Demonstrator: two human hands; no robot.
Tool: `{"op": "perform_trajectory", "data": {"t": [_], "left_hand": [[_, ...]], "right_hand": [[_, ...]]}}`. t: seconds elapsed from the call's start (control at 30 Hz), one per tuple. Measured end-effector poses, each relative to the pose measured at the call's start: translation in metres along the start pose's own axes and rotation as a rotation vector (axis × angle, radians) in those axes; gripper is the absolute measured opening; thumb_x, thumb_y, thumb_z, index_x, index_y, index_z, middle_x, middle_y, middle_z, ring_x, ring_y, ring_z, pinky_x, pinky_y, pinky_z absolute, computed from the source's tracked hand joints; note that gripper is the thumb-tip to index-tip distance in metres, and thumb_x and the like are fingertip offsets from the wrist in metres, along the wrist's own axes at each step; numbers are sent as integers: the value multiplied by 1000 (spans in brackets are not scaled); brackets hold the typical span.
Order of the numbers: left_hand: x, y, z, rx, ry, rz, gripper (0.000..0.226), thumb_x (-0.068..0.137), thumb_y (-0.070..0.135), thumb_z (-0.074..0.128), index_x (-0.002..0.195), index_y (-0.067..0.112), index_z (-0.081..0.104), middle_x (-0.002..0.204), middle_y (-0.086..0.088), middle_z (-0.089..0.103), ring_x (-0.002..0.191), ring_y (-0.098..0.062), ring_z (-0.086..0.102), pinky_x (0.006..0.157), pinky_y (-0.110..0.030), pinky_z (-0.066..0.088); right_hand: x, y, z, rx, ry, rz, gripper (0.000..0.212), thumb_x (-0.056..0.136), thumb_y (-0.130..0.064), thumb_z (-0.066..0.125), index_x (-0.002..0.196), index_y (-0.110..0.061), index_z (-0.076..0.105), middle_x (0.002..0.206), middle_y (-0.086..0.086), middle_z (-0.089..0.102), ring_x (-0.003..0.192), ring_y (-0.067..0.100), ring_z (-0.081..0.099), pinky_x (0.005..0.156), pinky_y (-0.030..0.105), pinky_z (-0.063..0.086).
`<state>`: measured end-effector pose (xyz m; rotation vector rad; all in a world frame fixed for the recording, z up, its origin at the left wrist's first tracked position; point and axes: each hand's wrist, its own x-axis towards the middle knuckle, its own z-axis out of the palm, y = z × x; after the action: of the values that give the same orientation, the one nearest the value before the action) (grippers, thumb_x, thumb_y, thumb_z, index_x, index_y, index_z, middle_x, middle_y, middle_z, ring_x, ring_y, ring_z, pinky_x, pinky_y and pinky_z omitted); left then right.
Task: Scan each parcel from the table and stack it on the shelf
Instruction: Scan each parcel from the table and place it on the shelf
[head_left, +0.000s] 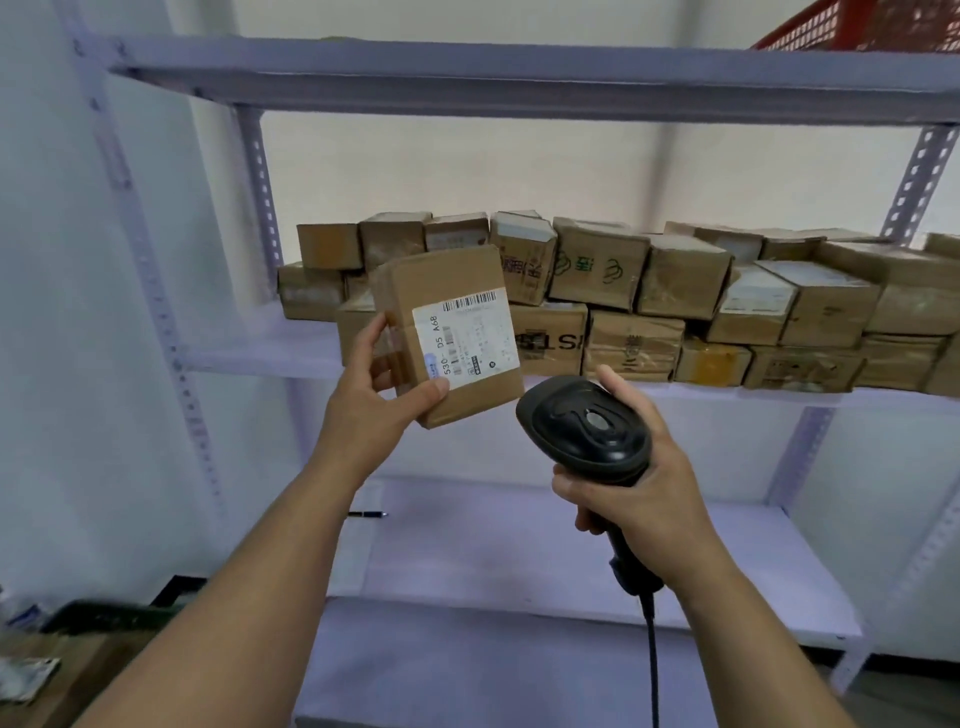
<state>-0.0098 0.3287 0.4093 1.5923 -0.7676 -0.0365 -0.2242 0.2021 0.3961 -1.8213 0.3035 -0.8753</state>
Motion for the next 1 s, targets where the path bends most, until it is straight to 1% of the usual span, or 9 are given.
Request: {"op": "perform_trajectory", "data": {"t": [0.2, 0.37, 0.5, 0.63, 0.67, 0.73, 0.8, 0.87, 1.0], "left_hand": [[81, -3, -26, -92, -13, -15, 83, 81, 26, 75, 147, 39, 28, 128, 6, 58, 114, -10, 58, 90, -29, 51], [147, -3, -38, -159, -79, -6, 77, 82, 28, 73, 146, 40, 32, 130, 8, 57, 110, -12, 60, 94, -43, 53], [188, -7, -37, -131, -136, -9, 71, 84, 35, 69, 146, 37, 35, 134, 9, 55, 109, -14, 61, 88, -39, 55], [215, -8, -27, -90, -172, -48, 61, 91, 39, 59, 147, 35, 34, 124, 7, 56, 97, -10, 61, 68, -25, 50], [219, -7, -24, -67, -171, -39, 61, 93, 40, 56, 148, 35, 32, 126, 4, 55, 99, -11, 60, 70, -26, 50], [226, -7, -19, -13, -183, 5, 62, 94, 48, 53, 149, 37, 27, 140, -1, 47, 119, -21, 52, 91, -37, 51], [228, -9, -15, 25, -239, 47, 69, 89, 55, 57, 149, 39, 26, 151, 1, 36, 133, -25, 40, 105, -43, 41], [229, -14, -12, 51, -293, 84, 77, 82, 55, 66, 148, 42, 27, 152, 5, 33, 136, -23, 35, 108, -44, 37], [232, -22, -5, 92, -273, 148, 83, 80, 39, 74, 147, 41, 25, 145, 4, 41, 129, -23, 44, 105, -46, 42]], "right_hand": [[39, 7, 34, -6, 78, 13, 96, 69, 8, 80, 126, -59, 43, 120, -3, 62, 60, 24, 67, 52, 30, 54], [70, 9, 60, -20, 128, 38, 96, 69, 9, 80, 128, -58, 44, 120, -3, 61, 58, 26, 66, 52, 32, 54], [85, 14, 75, -29, 179, 48, 97, 68, 9, 81, 125, -61, 46, 119, 0, 62, 57, 28, 65, 53, 32, 54], [92, 19, 88, -32, 233, 77, 99, 67, 9, 81, 116, -71, 48, 118, 2, 62, 57, 28, 66, 53, 32, 54], [93, 20, 91, -37, 245, 81, 100, 67, 10, 81, 114, -72, 48, 118, 1, 62, 57, 27, 66, 52, 32, 54], [93, 22, 95, -51, 266, 86, 101, 66, 10, 81, 113, -73, 48, 119, -1, 61, 59, 27, 67, 52, 31, 54], [92, 23, 97, -68, 283, 92, 101, 66, 10, 81, 115, -72, 47, 121, -4, 60, 62, 28, 68, 53, 32, 54], [91, 24, 98, -84, 303, 99, 101, 67, 9, 82, 118, -71, 47, 122, -5, 59, 62, 28, 68, 54, 32, 55], [88, 24, 99, -103, 331, 99, 100, 67, 9, 82, 121, -68, 47, 124, -4, 59, 59, 26, 67, 54, 34, 54]]}}
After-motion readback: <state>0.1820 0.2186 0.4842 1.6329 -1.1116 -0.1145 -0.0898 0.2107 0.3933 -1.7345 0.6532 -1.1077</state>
